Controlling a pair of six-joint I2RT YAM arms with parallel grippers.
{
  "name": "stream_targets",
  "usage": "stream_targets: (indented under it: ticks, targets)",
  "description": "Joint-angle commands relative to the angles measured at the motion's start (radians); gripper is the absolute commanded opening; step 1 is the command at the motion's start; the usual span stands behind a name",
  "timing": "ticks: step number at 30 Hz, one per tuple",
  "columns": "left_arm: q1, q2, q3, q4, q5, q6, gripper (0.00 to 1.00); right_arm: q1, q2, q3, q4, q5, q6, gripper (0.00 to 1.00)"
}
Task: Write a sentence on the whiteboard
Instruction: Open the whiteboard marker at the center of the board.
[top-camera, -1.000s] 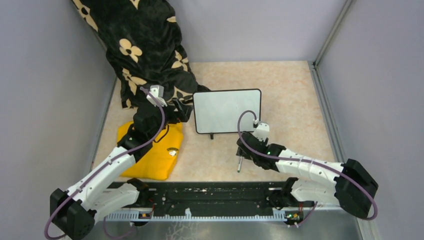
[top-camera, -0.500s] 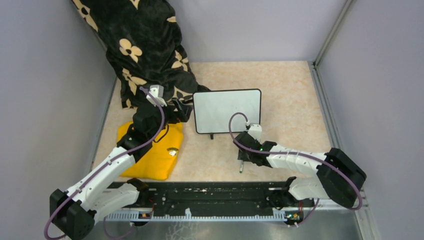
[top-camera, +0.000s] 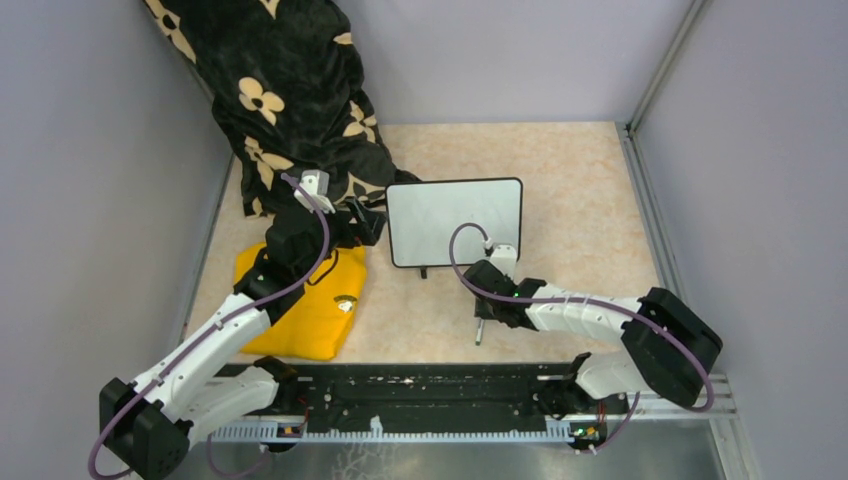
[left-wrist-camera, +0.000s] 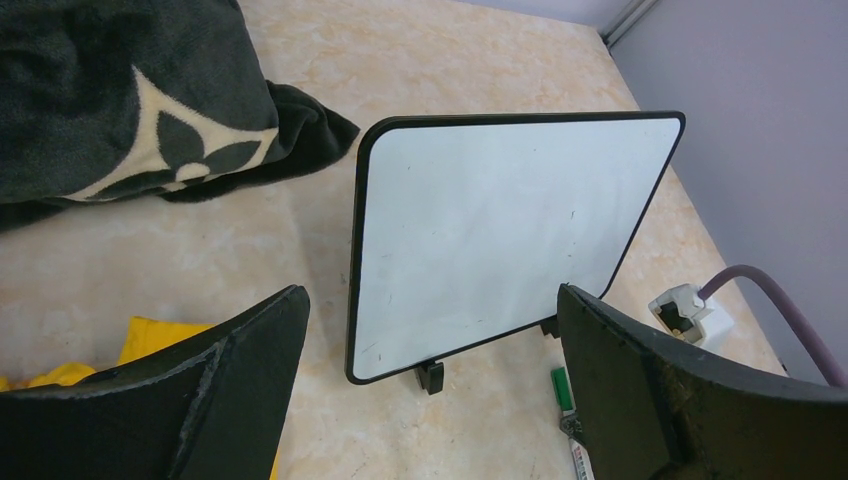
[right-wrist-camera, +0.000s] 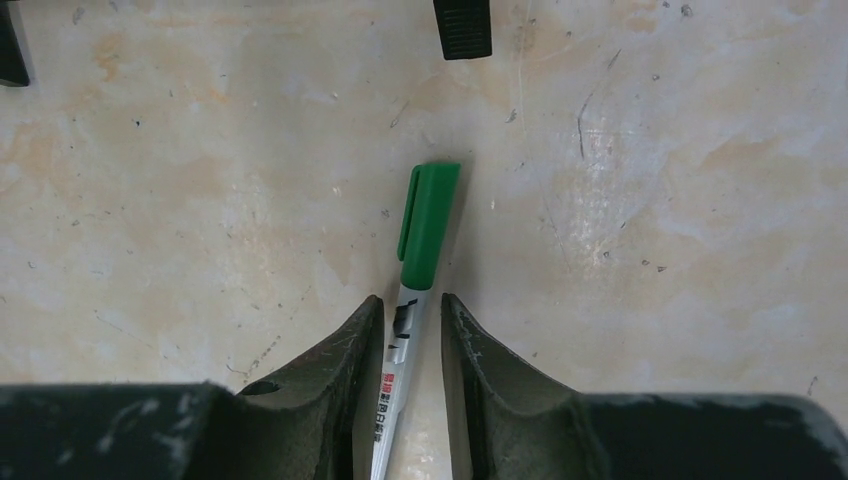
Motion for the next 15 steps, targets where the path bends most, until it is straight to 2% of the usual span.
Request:
stream_targets:
  ticks: [1, 8, 15]
  targets:
    - [0.003, -0.015, 0.01, 0.036, 0.015, 0.013, 0.99, -0.002, 0.037, -0.006, 0.002, -0.046, -0.002, 0.26]
    - [0.003, -0.017, 0.011, 0.036, 0.017, 0.013, 0.99, -0.002, 0.041, -0.011, 0.008, -0.059, -0.003, 0.18]
    - [0.003, -0.02, 0.007, 0.043, 0.027, 0.01, 0.99, -0.002, 0.02, -0.011, 0.013, -0.07, -0.013, 0.05]
